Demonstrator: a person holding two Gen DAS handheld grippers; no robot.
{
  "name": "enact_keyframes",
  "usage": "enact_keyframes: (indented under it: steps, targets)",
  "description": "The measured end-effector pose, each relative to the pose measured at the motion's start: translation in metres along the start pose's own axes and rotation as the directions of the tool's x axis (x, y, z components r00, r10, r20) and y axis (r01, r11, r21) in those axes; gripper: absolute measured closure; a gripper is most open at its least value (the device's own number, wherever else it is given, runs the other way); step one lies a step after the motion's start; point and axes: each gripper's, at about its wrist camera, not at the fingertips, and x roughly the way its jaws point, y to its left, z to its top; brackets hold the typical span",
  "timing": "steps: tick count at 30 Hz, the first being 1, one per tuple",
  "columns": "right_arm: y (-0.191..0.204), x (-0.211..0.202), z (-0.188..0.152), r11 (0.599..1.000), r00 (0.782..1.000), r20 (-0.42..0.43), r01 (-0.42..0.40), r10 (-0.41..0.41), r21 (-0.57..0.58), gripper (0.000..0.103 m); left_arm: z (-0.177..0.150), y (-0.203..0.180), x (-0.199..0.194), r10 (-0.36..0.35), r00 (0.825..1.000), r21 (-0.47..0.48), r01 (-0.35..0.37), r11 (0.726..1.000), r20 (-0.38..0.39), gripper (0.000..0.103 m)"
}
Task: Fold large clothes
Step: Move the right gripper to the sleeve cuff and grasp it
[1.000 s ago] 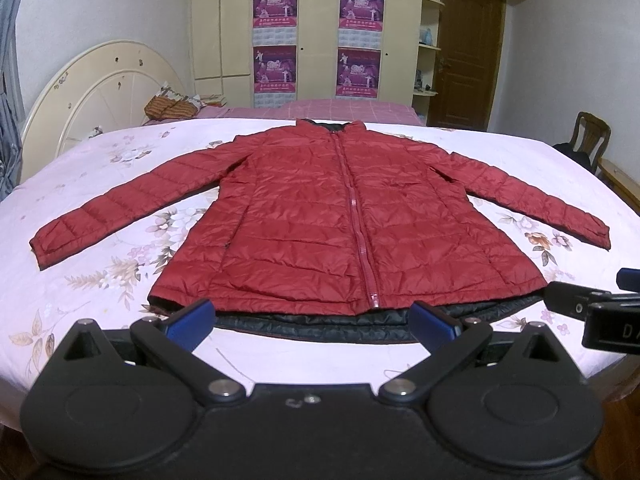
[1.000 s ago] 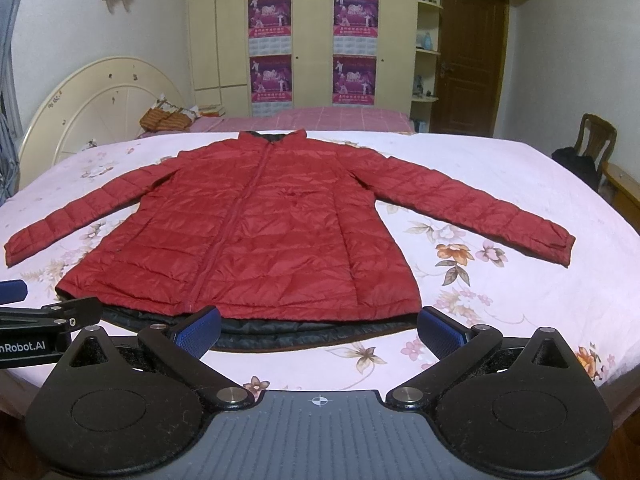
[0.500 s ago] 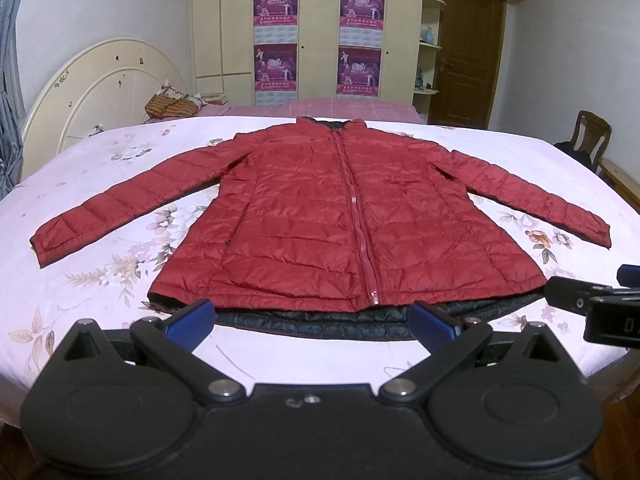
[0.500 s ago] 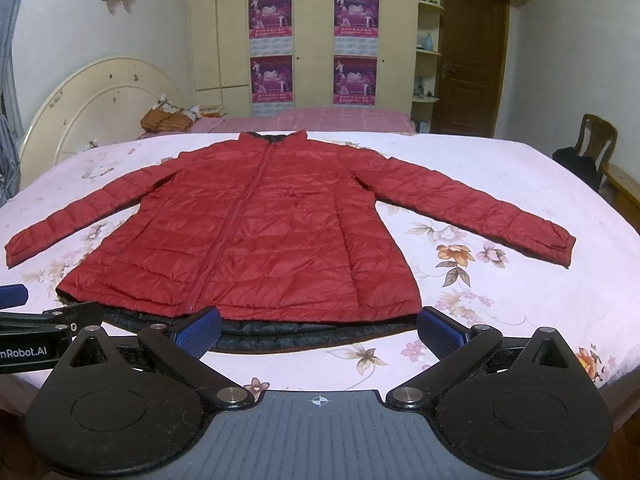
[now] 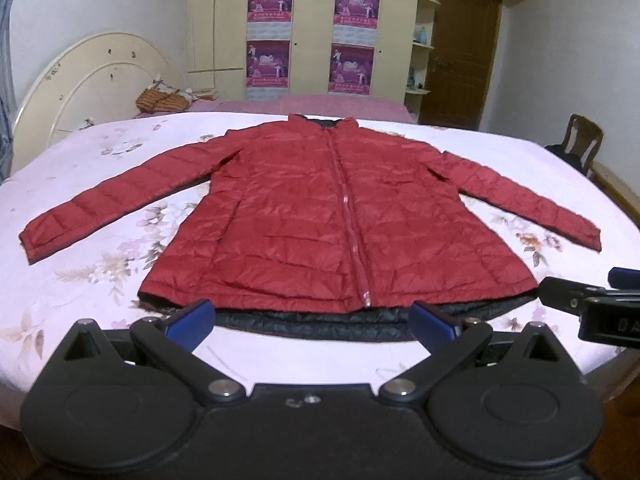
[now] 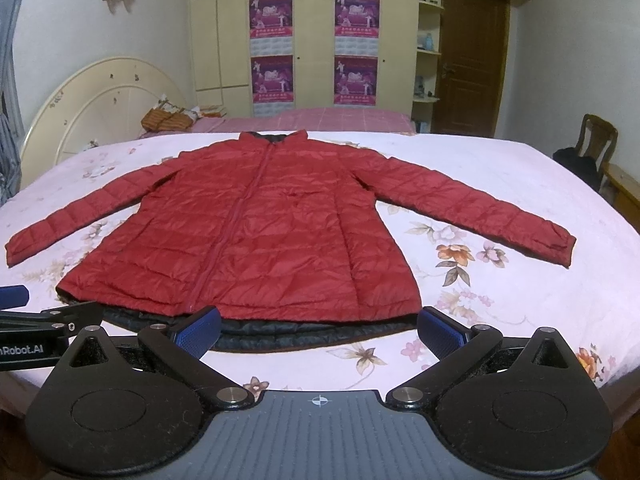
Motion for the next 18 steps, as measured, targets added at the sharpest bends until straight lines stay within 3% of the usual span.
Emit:
enact_keyframes:
  steps: [7, 11, 15, 18]
  targets:
    - [-0.013, 0.020, 0.018, 0.999, 1.000, 0.026, 0.003, -0.004, 0.033, 0.000, 0.026, 0.011, 0.021, -0.029, 0.998, -0.058, 0.032, 0.998, 0.050, 0.000]
    - [-0.023, 0.040, 0.032, 0.998, 0.999, 0.031, 0.014, -0.016, 0.061, 0.000, 0.044, 0.016, 0.041, -0.083, 0.994, -0.073, 0.089, 0.993, 0.071, 0.000]
    - [-0.034, 0.064, 0.044, 0.995, 0.998, 0.025, 0.050, -0.052, 0.088, 0.000, 0.060, 0.020, 0.073, -0.142, 0.989, -0.087, 0.146, 0.986, 0.042, 0.000]
    - [-0.045, 0.084, 0.055, 0.990, 0.996, 0.011, 0.089, -0.091, 0.113, 0.000, 0.072, 0.019, 0.098, -0.140, 0.990, -0.074, 0.141, 0.987, 0.020, 0.000]
